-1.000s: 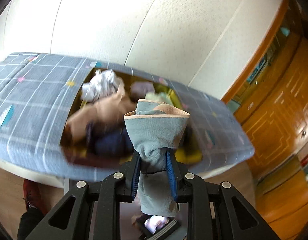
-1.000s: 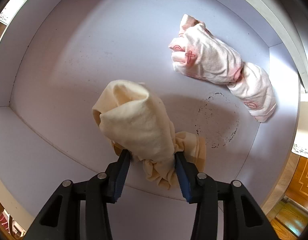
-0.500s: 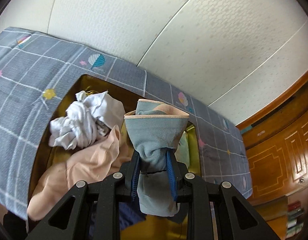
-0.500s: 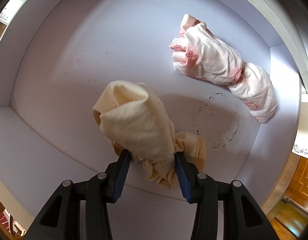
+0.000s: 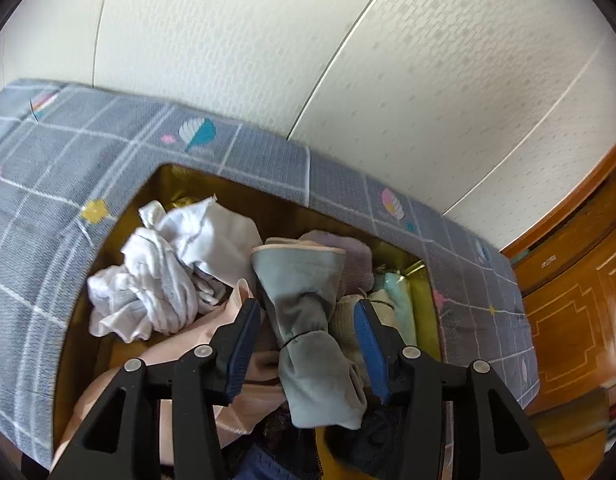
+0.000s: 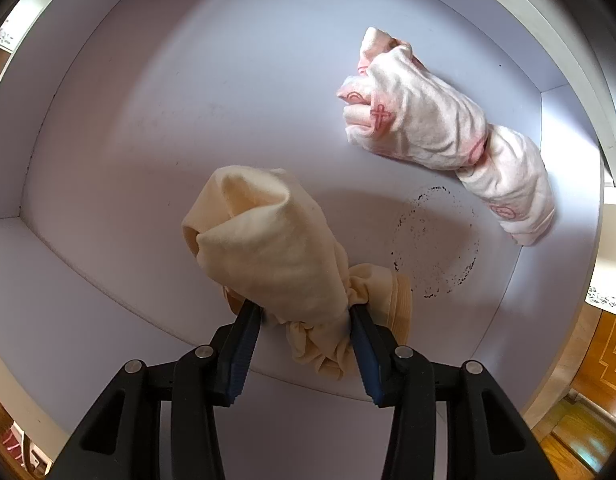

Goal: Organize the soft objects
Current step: 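Lower the pale blue cloth into the gold tray and open the left gripper, then return the left gripper from the tray to the drawer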

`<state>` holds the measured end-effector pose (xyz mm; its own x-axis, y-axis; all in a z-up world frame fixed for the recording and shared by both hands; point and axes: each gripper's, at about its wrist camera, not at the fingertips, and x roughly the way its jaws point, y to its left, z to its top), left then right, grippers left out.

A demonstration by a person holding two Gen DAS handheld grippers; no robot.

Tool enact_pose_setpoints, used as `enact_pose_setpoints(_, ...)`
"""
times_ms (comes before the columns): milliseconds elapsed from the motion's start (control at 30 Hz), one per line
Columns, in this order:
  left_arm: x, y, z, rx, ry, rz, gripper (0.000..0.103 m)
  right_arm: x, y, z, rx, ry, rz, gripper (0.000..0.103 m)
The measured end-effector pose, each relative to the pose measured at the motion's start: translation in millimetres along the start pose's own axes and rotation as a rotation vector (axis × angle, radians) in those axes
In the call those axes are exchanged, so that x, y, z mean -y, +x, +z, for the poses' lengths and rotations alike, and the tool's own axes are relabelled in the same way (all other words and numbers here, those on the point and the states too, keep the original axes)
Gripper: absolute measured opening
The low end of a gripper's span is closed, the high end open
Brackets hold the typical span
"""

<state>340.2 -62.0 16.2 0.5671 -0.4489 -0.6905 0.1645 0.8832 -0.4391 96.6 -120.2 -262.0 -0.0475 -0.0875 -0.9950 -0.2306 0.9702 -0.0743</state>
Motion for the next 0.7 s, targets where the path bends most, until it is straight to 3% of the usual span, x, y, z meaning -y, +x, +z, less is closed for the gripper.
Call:
enact_pose_setpoints(300,1,-82,-58,0.124,0.165,-0.094,0.063,-5,1,1,0.001,-0.001,-0.005,0.049)
enact_pose_setpoints(467,-5,-109,-110,0.086,0.239,-0.133,0.064,-9,4,0,0.008,-0.013,-0.020,0.049)
enact_pose_setpoints(700,-26,-126,-179,0.071,0.263,-0.030,0.066,-10,4,-5,0.018,-0.005,-0.017,0.049)
